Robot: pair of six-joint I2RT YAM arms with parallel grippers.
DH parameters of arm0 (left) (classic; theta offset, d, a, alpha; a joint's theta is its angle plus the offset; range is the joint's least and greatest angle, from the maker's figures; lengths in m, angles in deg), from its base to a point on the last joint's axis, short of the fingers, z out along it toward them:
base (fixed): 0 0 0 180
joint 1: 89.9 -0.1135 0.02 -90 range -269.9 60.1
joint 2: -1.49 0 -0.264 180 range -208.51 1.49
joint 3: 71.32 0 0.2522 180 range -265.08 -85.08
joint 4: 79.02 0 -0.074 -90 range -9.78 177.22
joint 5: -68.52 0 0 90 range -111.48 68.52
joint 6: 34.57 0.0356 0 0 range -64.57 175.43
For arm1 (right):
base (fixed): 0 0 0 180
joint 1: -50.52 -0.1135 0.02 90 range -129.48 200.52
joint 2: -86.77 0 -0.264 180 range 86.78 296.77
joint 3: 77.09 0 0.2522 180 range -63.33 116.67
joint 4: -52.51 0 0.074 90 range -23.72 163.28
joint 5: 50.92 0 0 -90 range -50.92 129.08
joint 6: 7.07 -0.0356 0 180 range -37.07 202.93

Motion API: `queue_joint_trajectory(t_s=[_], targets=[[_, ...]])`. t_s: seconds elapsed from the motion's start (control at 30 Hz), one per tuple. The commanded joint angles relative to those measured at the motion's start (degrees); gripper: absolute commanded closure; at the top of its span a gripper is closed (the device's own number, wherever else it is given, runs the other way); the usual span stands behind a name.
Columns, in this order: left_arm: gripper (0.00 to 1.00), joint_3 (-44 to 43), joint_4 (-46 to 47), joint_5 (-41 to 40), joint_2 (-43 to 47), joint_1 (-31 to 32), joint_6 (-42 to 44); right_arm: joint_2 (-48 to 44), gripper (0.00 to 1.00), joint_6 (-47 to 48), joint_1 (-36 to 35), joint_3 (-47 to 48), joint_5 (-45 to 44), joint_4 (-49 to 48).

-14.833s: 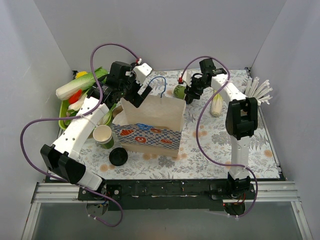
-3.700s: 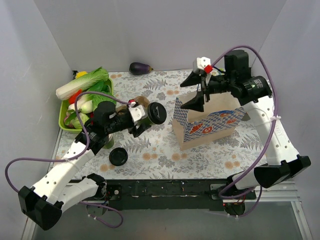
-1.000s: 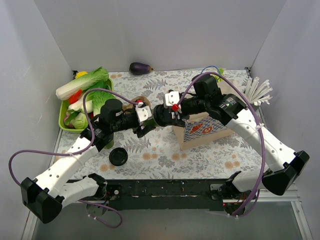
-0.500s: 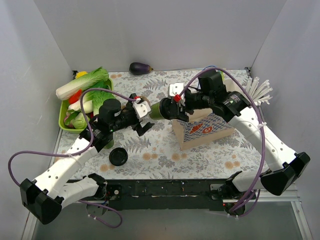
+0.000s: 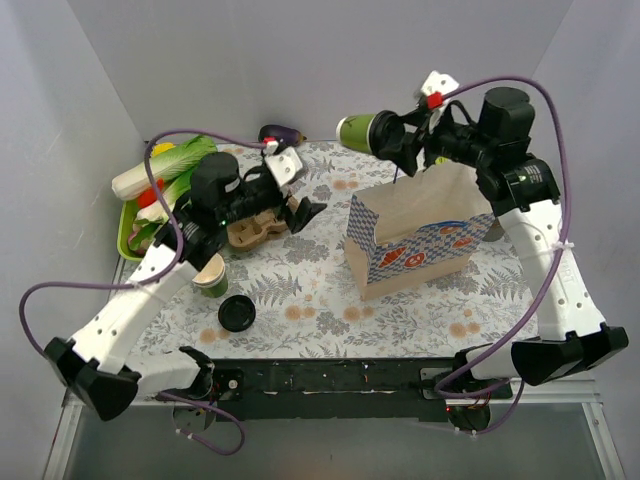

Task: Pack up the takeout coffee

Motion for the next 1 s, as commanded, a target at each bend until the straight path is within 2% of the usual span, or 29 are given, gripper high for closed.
queue_joint_trajectory(t_s=[0.0,0.13,0.3,0.47,0.57,0.67,0.8,0.83,0.87,0.97], targets=[[0.02,-11.2,0.3,10.4,-12.2,0.7,-6.4,-0.2,0.41,-8.8,6.5,3.4,-0.6,-7.5],[0.06,-22.3,0.4,14.5,-23.8,1.3,-14.0,-3.8,0.41,-8.6,10.5,1.2,-5.7,-9.4],[0.17,-33.2,-2.5,19.2,-34.4,2.6,-20.0,-8.1,0.39,-9.0,15.6,-3.6,-10.2,-10.9],[0.27,-37.9,-8.2,14.2,-42.0,5.8,-18.3,-11.2,0.38,-11.4,19.1,-6.6,-10.8,-13.0],[0.40,-42.1,-11.5,10.9,-45.5,5.9,-19.0,-12.4,0.38,-11.2,22.2,-7.3,-9.6,-12.3],[0.55,-42.3,-11.6,10.9,-45.2,5.9,-17.8,-13.1,0.38,-9.7,22.2,-6.3,-6.2,-10.4],[0.81,-42.4,-14.0,11.5,-44.0,5.9,-13.8,-15.0,0.38,-6.6,22.2,-5.8,-0.7,-5.6],[0.94,-42.6,-16.0,11.6,-43.8,5.8,-13.0,-15.2,0.38,-6.5,22.2,-5.3,0.2,-4.0],[1.00,-42.9,-17.3,11.5,-43.6,5.8,-11.6,-15.5,0.39,-6.6,22.2,-5.3,0.3,-2.8],[1.00,-44.0,-21.2,12.2,-43.1,4.9,-11.4,-17.1,0.39,-5.8,22.2,-5.4,1.3,2.4]])
